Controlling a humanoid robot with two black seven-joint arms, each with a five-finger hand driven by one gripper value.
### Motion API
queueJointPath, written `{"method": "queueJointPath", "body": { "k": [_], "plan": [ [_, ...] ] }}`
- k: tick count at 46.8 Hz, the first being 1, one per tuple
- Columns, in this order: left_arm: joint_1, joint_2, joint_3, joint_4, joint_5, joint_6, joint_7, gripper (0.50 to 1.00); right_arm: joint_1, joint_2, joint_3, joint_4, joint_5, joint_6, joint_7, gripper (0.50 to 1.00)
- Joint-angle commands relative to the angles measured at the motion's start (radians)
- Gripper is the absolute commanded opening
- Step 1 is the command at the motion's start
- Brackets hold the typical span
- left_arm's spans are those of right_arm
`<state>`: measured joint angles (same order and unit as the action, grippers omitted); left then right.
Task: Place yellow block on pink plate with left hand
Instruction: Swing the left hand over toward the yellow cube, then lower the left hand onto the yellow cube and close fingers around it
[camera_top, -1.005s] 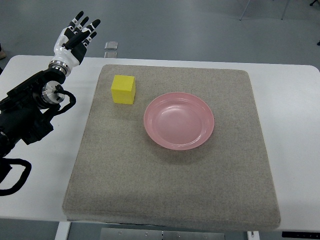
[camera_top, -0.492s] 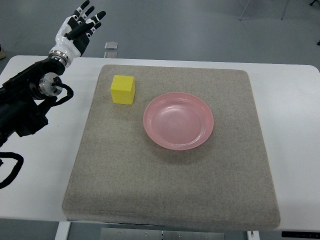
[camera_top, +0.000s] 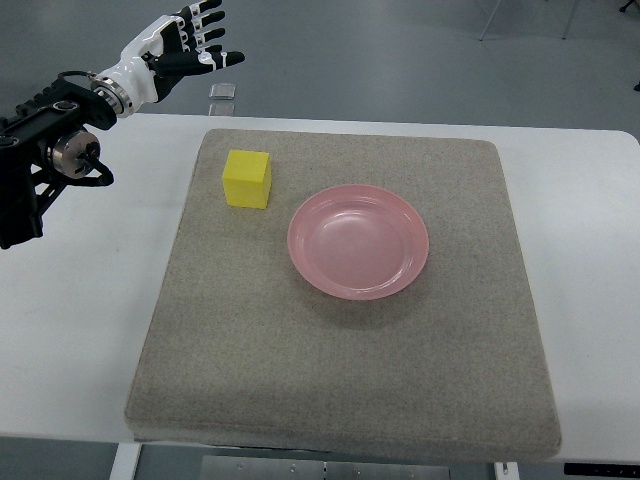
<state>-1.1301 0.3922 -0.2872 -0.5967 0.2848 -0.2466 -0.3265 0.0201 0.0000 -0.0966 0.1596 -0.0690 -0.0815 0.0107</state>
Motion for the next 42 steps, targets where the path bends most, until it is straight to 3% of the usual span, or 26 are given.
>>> {"method": "queueJointPath", "body": {
  "k": [1, 13, 42],
  "plan": [
    [-0.025, 0.02, 0.065, -0.035, 0.057, 0.0, 0.0, 0.984, 0.0, 0.0, 0.0, 0.0, 0.0, 0.0, 0.0, 0.924],
    [-0.073, 0.063, 0.192, -0.078, 0.241, -0.046, -0.002, 0.986, 0.0, 0.0, 0.0, 0.0, 0.0, 0.0, 0.0, 0.924],
    [-0.125, 0.085, 0.191, -0.084, 0.924, -0.086, -0.02, 0.964, 0.0, 0.0, 0.0, 0.0, 0.0, 0.0, 0.0, 0.924]
  ]
}}
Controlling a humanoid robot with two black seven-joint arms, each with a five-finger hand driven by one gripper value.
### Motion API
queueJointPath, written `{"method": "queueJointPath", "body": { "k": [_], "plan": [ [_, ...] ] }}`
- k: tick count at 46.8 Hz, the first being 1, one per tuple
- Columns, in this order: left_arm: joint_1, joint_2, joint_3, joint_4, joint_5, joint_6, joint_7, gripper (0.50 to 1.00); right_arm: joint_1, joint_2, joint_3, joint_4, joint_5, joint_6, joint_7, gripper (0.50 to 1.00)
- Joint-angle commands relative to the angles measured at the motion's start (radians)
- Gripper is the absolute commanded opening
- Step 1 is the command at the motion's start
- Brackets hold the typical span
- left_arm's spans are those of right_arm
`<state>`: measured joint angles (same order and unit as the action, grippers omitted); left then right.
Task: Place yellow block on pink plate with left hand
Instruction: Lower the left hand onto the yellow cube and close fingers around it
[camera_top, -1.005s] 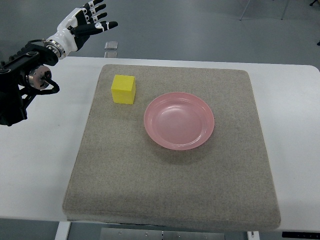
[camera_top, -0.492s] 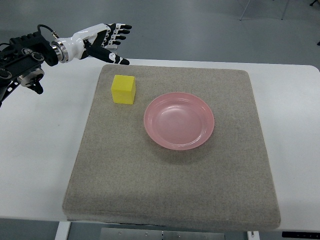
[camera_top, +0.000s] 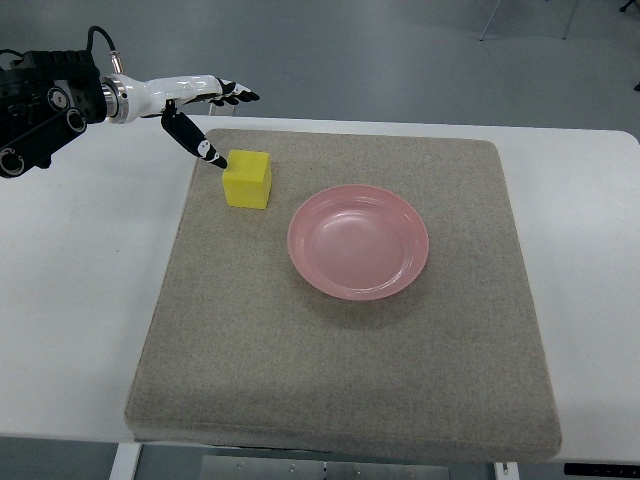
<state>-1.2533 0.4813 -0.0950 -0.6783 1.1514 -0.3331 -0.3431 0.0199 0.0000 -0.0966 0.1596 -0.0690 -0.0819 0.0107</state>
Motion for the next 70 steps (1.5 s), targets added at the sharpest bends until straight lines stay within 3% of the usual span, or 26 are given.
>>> {"method": "queueJointPath", "body": {
  "k": [1, 11, 47, 53, 59, 70],
  "plan": [
    [-0.003, -0.006, -0.002, -0.004, 0.071, 0.0, -0.005, 0.964, 0.0, 0.0, 0.0, 0.001, 0.0, 0.001, 0.0, 0.924],
    [-0.011, -0.015, 0.0, -0.063, 0.139, -0.014, -0.007, 0.964, 0.0, 0.0, 0.0, 0.0, 0.0, 0.001, 0.0, 0.924],
    [0.043, -0.066, 0.0, -0.032, 0.176, 0.002, -0.007, 0.962, 0.0, 0.0, 0.0, 0.0, 0.0, 0.001, 0.0, 0.924],
    [0.043, -0.066, 0.0, -0.032, 0.176, 0.006, -0.007, 0.939, 0.0, 0.0, 0.0, 0.0, 0.0, 0.001, 0.0, 0.924],
    [0.045, -0.067, 0.0, -0.021, 0.176, 0.008, -0.005, 0.859, 0.0, 0.0, 0.0, 0.0, 0.0, 0.001, 0.0, 0.924],
    [0.048, -0.067, 0.001, -0.015, 0.177, 0.017, -0.005, 0.797, 0.0, 0.0, 0.0, 0.0, 0.0, -0.001, 0.0, 0.924]
  ]
}}
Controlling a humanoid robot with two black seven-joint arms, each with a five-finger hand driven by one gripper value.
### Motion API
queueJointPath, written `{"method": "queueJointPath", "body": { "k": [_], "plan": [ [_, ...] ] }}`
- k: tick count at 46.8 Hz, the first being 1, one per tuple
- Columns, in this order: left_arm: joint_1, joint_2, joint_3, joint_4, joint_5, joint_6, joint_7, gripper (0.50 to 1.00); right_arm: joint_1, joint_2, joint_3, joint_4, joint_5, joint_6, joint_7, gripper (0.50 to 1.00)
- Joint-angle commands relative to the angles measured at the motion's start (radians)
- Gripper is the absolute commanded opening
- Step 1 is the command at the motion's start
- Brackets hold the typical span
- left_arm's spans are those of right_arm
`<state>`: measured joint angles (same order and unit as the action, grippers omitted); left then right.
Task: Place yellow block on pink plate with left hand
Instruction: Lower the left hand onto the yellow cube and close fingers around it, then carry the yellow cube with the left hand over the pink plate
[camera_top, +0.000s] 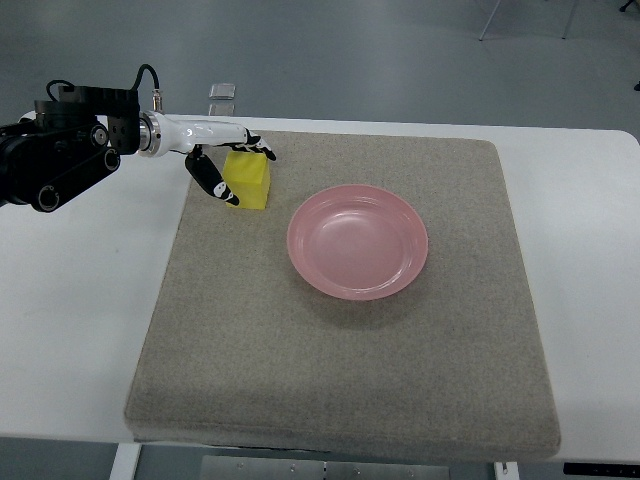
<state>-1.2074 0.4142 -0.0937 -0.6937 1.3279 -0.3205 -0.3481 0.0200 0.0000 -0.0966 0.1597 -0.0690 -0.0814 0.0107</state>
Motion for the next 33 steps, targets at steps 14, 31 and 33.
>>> {"method": "queueJointPath", "body": {
  "k": [14, 31, 33],
  "plan": [
    [0.0, 0.002, 0.005, 0.005, -0.001, 0.052, 0.0, 0.604, 0.0, 0.0, 0.0, 0.0, 0.0, 0.0, 0.0, 0.924],
    [-0.017, 0.002, -0.014, -0.055, -0.012, 0.057, 0.0, 0.593, 0.0, 0.0, 0.0, 0.0, 0.0, -0.001, 0.0, 0.924],
    [-0.02, 0.002, -0.018, -0.081, -0.015, 0.057, 0.0, 0.593, 0.0, 0.0, 0.0, 0.0, 0.0, -0.001, 0.0, 0.924]
  ]
}}
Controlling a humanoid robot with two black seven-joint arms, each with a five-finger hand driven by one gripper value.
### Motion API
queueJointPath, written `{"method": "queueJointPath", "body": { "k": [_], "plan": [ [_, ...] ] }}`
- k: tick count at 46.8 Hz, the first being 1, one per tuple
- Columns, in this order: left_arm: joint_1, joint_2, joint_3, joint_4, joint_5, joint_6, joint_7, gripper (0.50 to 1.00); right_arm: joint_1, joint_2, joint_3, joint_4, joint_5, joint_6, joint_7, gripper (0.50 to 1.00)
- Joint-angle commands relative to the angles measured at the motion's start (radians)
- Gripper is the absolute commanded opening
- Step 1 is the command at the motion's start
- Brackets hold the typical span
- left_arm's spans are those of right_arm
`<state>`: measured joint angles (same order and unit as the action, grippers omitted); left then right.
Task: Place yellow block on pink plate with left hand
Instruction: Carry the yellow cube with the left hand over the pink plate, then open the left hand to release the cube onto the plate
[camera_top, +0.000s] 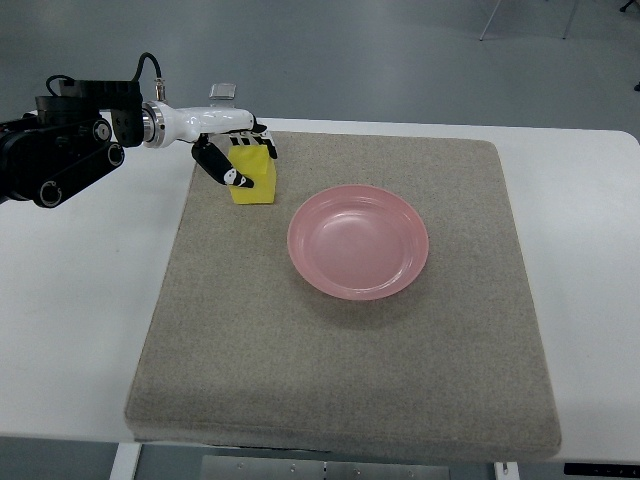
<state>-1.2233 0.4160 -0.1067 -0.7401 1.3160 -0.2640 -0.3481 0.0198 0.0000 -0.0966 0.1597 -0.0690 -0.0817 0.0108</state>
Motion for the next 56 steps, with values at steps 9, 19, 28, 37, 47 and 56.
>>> {"method": "queueJointPath", "body": {
  "k": [9, 19, 28, 37, 47, 56],
  "plan": [
    [-0.01, -0.002, -0.05, -0.125, 0.002, 0.003, 0.0, 0.6, 0.0, 0.0, 0.0, 0.0, 0.0, 0.0, 0.0, 0.924],
    [-0.021, -0.002, -0.048, -0.205, 0.011, 0.003, 0.0, 0.608, 0.0, 0.0, 0.0, 0.001, 0.0, 0.0, 0.0, 0.924],
    [-0.015, -0.051, -0.048, -0.209, 0.081, 0.003, 0.0, 0.608, 0.0, 0.0, 0.0, 0.001, 0.0, 0.0, 0.0, 0.924],
    [-0.012, -0.112, -0.05, -0.205, 0.124, 0.003, 0.0, 0.615, 0.0, 0.0, 0.0, 0.0, 0.0, 0.0, 0.0, 0.924],
    [-0.012, -0.16, -0.041, -0.199, 0.132, 0.002, 0.0, 0.621, 0.0, 0.0, 0.0, 0.0, 0.0, 0.0, 0.0, 0.924],
    [-0.008, -0.161, -0.036, -0.197, 0.19, 0.002, 0.0, 0.641, 0.0, 0.0, 0.0, 0.0, 0.0, 0.0, 0.0, 0.924]
  ]
}}
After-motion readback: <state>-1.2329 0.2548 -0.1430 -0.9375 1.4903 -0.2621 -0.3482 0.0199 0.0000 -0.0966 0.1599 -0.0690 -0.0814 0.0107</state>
